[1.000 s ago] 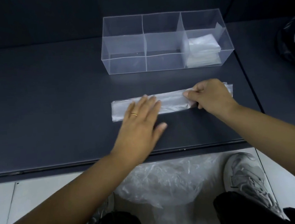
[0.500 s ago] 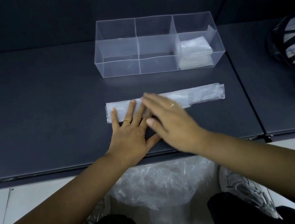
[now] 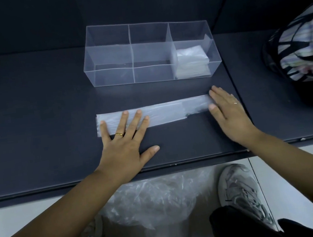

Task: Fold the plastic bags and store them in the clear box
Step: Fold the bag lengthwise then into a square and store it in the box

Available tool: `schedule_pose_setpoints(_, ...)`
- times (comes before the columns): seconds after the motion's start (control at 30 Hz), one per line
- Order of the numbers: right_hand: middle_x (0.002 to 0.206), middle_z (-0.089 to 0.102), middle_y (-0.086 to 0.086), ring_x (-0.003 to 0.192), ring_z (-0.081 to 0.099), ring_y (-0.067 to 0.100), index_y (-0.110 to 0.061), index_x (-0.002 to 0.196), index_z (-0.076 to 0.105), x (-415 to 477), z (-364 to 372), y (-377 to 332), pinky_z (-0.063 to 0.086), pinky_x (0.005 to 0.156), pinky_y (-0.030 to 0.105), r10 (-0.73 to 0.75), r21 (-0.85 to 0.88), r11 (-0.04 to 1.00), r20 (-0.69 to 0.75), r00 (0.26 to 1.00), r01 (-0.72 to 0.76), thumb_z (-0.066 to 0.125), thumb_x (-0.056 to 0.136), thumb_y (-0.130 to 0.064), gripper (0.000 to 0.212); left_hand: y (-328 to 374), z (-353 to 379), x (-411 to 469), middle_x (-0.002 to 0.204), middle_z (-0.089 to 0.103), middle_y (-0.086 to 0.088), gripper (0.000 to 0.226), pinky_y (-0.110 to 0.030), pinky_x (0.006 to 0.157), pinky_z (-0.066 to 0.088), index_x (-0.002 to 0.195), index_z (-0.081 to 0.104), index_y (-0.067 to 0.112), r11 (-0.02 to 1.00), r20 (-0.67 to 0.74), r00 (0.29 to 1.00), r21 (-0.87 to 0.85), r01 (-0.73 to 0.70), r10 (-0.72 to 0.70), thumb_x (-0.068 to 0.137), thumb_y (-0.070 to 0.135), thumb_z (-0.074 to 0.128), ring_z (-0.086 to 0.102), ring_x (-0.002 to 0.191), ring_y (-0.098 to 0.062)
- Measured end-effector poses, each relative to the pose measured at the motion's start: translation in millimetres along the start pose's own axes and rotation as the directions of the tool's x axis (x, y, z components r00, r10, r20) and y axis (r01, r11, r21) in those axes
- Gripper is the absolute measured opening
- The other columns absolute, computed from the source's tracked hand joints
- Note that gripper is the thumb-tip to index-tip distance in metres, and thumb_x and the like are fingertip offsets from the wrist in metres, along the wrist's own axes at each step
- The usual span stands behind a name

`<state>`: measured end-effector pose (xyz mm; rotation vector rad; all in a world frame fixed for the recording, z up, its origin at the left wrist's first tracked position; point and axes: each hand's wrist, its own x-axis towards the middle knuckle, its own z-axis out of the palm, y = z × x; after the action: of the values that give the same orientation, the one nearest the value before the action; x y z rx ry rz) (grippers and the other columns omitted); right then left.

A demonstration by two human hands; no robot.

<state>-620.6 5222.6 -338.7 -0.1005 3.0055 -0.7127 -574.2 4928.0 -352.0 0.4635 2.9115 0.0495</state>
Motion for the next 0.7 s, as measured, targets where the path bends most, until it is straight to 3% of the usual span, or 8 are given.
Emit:
schedule_pose_setpoints(0.07,0.138,0.048,0.002,0.132,0.039,0.021,-0.010,0.129,0.057,8.5,-5.1,1.7,0.023,0.111,0.029,0.054,0.124,0.992,-0.133,0.990,-0.037,0.052,0.098,-0.024,0.035,0.3,-0.6,-0.2,0.153,-0.029,0.013,0.076,-0.063,0.109,-0.012,0.139,-0.032,0.035,1.000,0.002,1.000,-0.001,0.003,-0.003,0.075,0.074,-0.018,-0.026,0.144,-0.018)
schedule_pose_setpoints(0.13,0.114,0.051,-0.005,0.114,0.045,0.019,-0.015,0.113,0.066,20.7,-9.2,3.1,0.028,0.099,0.027,0.082,0.085,0.994,-0.153,0.985,-0.069,0.063,0.091,-0.023,0.023,0.4,-1.5,-0.1,0.154,-0.025,0.012,0.076,-0.064,0.110,-0.009,0.141,-0.028,0.035,1.000,0.000,1.000,0.003,-0.002,0.002,0.076,0.074,-0.016,-0.023,0.144,-0.019)
schedule_pose_setpoints(0.27,0.104,0.046,-0.006,0.101,0.039,0.011,-0.020,0.089,0.064,33.9,-14.8,2.7,0.027,0.093,0.025,0.061,0.016,0.998,-0.067,0.996,-0.061,0.067,0.088,-0.023,0.004,2.1,-7.1,-0.4,0.160,-0.001,0.007,0.078,-0.068,0.111,0.001,0.149,-0.004,0.030,1.000,-0.009,1.000,-0.015,-0.027,0.027,0.083,0.072,-0.002,-0.005,0.148,-0.023)
schedule_pose_setpoints(0.37,0.089,0.056,-0.005,0.081,0.051,0.009,-0.017,0.079,0.060,29.0,-19.6,2.2,0.038,0.077,0.017,0.084,0.155,0.985,-0.071,0.994,-0.072,0.067,0.087,-0.017,0.011,1.7,-8.6,-0.8,0.160,0.010,0.004,0.078,-0.070,0.109,0.007,0.151,0.009,0.026,0.999,0.005,0.999,-0.021,-0.049,0.049,0.087,0.071,0.005,0.005,0.148,-0.026)
schedule_pose_setpoints(0.43,0.070,0.064,-0.007,0.063,0.057,0.004,-0.016,0.076,0.060,19.5,-27.7,0.4,0.044,0.061,0.013,0.217,0.390,0.901,-0.020,0.976,-0.192,0.068,0.086,-0.014,0.014,-3.8,-7.8,1.6,0.160,0.007,0.005,0.080,-0.069,0.110,0.006,0.152,0.010,0.026,0.997,0.013,0.997,-0.008,-0.078,0.078,0.087,0.072,0.003,0.003,0.148,-0.024)
schedule_pose_setpoints(0.53,0.050,0.063,-0.002,0.044,0.054,0.004,-0.011,0.077,0.055,-4.0,-36.1,-2.0,0.043,0.046,0.013,0.343,0.648,0.677,0.143,0.929,-0.349,0.065,0.084,0.002,0.019,-16.8,-11.4,8.0,0.160,0.006,0.008,0.084,-0.067,0.111,-0.001,0.153,0.017,0.025,0.986,0.017,0.986,-0.001,-0.165,0.165,0.087,0.074,0.003,-0.002,0.148,-0.020)
schedule_pose_setpoints(0.63,0.051,0.064,0.001,0.044,0.057,0.006,-0.009,0.088,0.054,-34.9,-44.4,-7.5,0.044,0.043,0.016,0.385,0.653,0.574,0.318,0.867,-0.494,0.064,0.084,0.005,0.017,-15.4,-21.6,11.8,0.160,0.010,0.007,0.086,-0.058,0.115,-0.006,0.152,0.023,0.019,0.965,-0.002,0.965,-0.024,-0.262,0.262,0.087,0.074,0.011,-0.005,0.148,-0.018)
schedule_pose_setpoints(0.7,0.057,0.067,0.005,0.050,0.062,0.009,-0.009,0.094,0.057,-55.2,-52.4,-14.2,0.045,0.045,0.016,0.384,0.654,0.505,0.414,0.825,-0.563,0.063,0.085,0.002,0.015,3.4,-27.7,10.1,0.160,0.008,0.007,0.088,-0.044,0.118,-0.009,0.153,0.017,0.018,0.940,-0.041,0.947,-0.111,-0.322,0.319,0.085,0.074,0.020,-0.008,0.148,-0.013)
